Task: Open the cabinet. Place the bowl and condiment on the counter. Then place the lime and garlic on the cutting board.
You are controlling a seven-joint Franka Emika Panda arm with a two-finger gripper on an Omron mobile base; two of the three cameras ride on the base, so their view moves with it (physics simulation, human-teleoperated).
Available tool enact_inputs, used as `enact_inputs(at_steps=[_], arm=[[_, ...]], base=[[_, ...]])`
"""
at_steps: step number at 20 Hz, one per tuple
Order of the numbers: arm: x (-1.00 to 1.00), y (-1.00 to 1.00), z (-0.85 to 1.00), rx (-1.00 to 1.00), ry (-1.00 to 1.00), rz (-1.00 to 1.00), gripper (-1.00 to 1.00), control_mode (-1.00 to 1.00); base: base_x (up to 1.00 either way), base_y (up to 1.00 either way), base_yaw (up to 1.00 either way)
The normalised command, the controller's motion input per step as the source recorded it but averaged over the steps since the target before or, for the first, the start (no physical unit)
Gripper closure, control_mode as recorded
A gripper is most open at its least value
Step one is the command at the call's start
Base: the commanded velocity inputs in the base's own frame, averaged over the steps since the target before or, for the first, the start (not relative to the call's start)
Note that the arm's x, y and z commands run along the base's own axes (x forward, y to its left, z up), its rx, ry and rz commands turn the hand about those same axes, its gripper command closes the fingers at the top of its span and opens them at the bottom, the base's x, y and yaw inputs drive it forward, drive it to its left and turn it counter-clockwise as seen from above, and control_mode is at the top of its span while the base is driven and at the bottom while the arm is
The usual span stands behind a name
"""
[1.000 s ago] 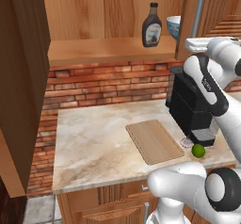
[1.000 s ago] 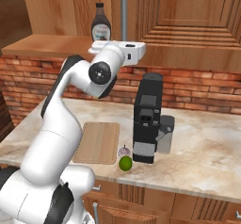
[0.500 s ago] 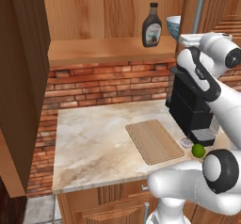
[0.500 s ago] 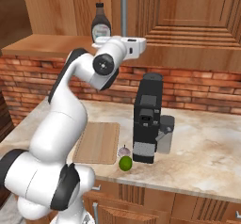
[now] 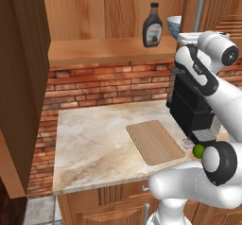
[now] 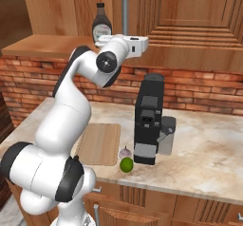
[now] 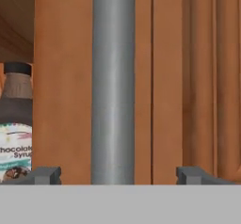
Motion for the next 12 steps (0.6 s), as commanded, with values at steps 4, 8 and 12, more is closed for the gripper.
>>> enact_inputs(at_steps=[4, 8, 12], arm=[[0.23, 0.00, 0.00, 0.00, 0.01, 0.00, -1.00, -1.00], [0.28, 0.01, 0.00, 0.00, 0.02, 0.00, 1.00, -1.00], [0.18, 0.05, 0.00, 0.00, 0.01, 0.00, 1.00, -1.00]], base=[[0.00, 0.00, 0.00], [0.00, 0.00, 0.00], [0.00, 0.00, 0.00]])
